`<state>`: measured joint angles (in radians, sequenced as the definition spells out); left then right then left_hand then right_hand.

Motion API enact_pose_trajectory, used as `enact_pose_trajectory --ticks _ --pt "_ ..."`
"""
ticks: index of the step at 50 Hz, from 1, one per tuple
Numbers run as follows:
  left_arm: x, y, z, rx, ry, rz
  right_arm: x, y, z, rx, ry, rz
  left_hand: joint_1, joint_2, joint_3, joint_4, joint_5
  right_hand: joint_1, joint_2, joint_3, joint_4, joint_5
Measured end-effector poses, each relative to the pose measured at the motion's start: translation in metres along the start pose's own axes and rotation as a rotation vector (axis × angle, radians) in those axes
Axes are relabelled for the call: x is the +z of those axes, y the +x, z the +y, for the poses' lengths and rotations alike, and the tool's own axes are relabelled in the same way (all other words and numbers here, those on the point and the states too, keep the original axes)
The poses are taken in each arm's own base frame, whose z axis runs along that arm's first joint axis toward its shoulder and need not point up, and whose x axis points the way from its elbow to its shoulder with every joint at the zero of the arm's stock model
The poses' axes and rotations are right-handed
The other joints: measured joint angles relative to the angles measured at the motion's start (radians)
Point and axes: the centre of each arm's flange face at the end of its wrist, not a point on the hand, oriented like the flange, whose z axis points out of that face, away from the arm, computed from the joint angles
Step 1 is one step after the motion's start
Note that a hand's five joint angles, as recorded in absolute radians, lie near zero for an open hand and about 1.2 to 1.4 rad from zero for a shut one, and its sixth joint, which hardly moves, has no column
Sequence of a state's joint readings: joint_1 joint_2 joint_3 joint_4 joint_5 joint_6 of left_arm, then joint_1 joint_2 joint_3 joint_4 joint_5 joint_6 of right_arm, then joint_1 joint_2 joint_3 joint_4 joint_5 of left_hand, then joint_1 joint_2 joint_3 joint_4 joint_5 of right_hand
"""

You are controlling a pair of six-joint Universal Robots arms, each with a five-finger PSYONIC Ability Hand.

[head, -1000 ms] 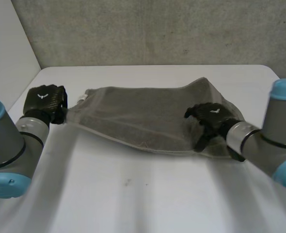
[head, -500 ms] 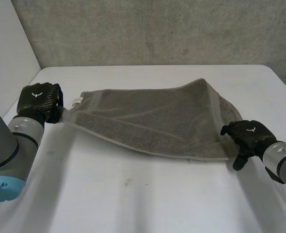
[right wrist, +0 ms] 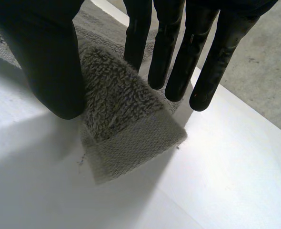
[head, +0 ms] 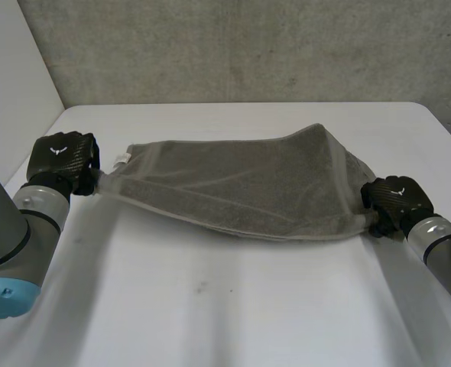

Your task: Fold the laundry

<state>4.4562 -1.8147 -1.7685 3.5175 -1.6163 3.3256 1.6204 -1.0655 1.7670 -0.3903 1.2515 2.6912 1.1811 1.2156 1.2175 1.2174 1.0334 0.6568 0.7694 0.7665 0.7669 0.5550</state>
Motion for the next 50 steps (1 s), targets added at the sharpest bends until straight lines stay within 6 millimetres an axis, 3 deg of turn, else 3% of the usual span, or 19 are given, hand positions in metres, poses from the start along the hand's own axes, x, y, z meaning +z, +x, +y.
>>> enact_pose_trajectory --ticks 5,6,7,9,16,21,27,34,40,45,50 --pt "0.000 0.000 0.000 0.000 -0.001 0.000 0.003 0.004 -0.003 0.010 0.008 0.020 0.000 0.000 0.000 0.000 0.000 0.044 0.053 0.045 0.045 0.042" --pt "0.000 0.000 0.000 0.000 -0.001 -0.001 0.004 0.009 -0.007 0.015 0.017 0.039 0.000 0.000 0.000 0.000 0.000 0.304 0.366 0.353 0.357 0.352" --pt "0.000 0.000 0.000 0.001 -0.001 -0.001 0.004 0.010 -0.009 0.015 0.021 0.045 0.000 0.000 0.000 0.000 0.000 0.316 0.407 0.402 0.411 0.405" --pt "0.000 0.000 0.000 0.001 -0.001 -0.001 0.004 0.012 -0.011 0.014 0.025 0.050 0.000 0.000 0.000 0.000 0.000 0.316 0.409 0.404 0.415 0.407" --pt "-0.005 0.002 0.003 0.011 -0.031 0.008 -0.013 0.025 -0.044 -0.056 0.067 0.093 0.000 0.000 0.000 0.000 0.000 0.316 0.409 0.408 0.424 0.416" --pt "-0.022 0.003 0.009 0.021 -0.155 0.035 -0.040 0.026 -0.059 -0.128 -0.024 0.055 0.000 0.000 0.000 0.000 0.000 0.316 0.409 0.408 0.424 0.417" --pt "-0.052 -0.001 0.010 0.030 -0.328 0.057 -0.070 0.029 -0.058 -0.186 -0.208 -0.020 0.000 0.000 0.000 0.000 0.000 0.316 0.409 0.409 0.424 0.421" --pt "-0.093 -0.015 -0.011 0.085 -0.427 0.063 -0.109 0.026 -0.065 -0.263 -0.377 -0.146 0.000 0.000 0.000 0.000 0.000 0.316 0.409 0.412 0.425 0.422" --pt "-0.111 -0.020 -0.024 0.172 -0.406 0.071 -0.128 0.023 -0.075 -0.288 -0.409 -0.205 0.000 0.000 0.000 0.000 0.000 0.316 0.409 0.415 0.425 0.422" --pt "-0.111 -0.019 -0.023 0.195 -0.404 0.079 -0.128 0.024 -0.078 -0.290 -0.395 -0.212 0.000 0.000 0.000 0.000 0.000 0.316 0.409 0.415 0.425 0.422" --pt "-0.087 -0.014 -0.004 0.195 -0.428 0.101 -0.108 0.029 -0.074 -0.280 -0.363 -0.194 0.000 0.000 0.000 0.000 0.000 0.316 0.409 0.415 0.425 0.423"
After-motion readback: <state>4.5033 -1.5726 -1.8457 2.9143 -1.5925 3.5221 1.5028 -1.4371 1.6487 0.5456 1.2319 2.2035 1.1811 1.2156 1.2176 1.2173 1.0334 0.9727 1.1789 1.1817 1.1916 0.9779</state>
